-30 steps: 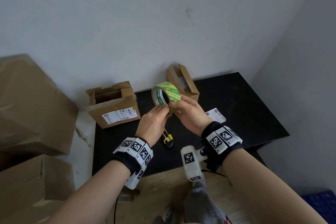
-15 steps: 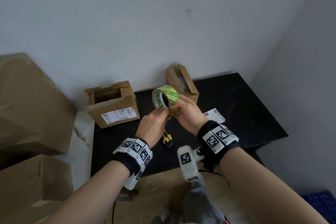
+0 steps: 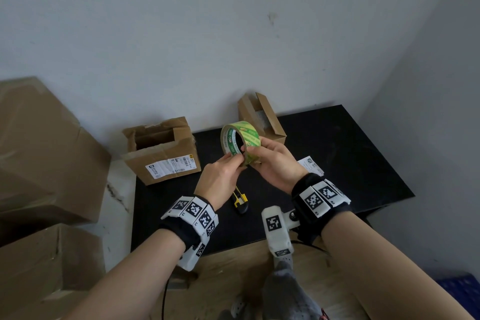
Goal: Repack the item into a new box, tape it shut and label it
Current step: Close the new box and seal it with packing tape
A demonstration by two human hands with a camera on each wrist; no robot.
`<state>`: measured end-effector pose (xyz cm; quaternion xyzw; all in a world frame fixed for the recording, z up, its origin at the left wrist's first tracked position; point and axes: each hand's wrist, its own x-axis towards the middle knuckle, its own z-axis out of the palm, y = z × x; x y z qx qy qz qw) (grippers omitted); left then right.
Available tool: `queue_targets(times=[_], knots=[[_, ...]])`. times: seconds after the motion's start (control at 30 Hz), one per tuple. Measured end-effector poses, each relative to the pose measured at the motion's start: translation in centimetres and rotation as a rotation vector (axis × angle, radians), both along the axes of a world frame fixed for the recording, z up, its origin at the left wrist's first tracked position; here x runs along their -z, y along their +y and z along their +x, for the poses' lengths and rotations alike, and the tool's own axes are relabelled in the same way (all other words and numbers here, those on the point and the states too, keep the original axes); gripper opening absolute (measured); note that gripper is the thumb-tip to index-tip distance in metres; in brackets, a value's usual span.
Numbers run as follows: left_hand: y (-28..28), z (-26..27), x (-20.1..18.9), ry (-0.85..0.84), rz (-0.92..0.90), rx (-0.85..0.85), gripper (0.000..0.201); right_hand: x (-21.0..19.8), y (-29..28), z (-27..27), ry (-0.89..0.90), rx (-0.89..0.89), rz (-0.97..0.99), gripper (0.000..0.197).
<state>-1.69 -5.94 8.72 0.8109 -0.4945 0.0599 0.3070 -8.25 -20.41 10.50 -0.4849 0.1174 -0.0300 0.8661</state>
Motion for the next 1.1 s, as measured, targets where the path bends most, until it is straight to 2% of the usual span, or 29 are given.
queue_targets(times=[0.1,0.23,0.3,0.57,0.73,0.83,0.93,1.1], knots=[[0.0,0.1,0.1,-0.012,0.020,0.006,0.013,-0.2,0.2,0.2,0.008,0.021,0.025,0.037],[0.0,0.3,0.1,-0.038,0.043,0.011,0.014,-0.4,0.5,0.6,0.025,0.046,0.034,0.057],[0.1,0.3,0.1,-0.035,0.044,0.012,0.015,-0.4,0.6,0.8,0.032,0.048,0.028,0.060],[0.5,0.4,0.3,-0.030,0.043,0.027,0.015,-0.3,0.7,1.1,0.038,0.027,0.036,0.048],[0.4,0.4,0.1,-0.042,0.043,0.030,0.013,0.2,0.9,1.1,0.025,0.059,-0.053,0.051],[0.3,0.4,0.1,-0.005,0.038,0.028,0.014,0.4,0.6,0.8,-0.040,0.012,0.016,0.056],[0.4,0.6,0.1,0.073,0.010,0.012,0.017,-0.1,0.2,0.5,-0.044,-0.043,0.019,0.037],[0.4,0.7,-0.1,0.102,0.007,0.018,0.016,-0.1,0.1,0.5,-0.002,-0.017,-0.022,0.035]])
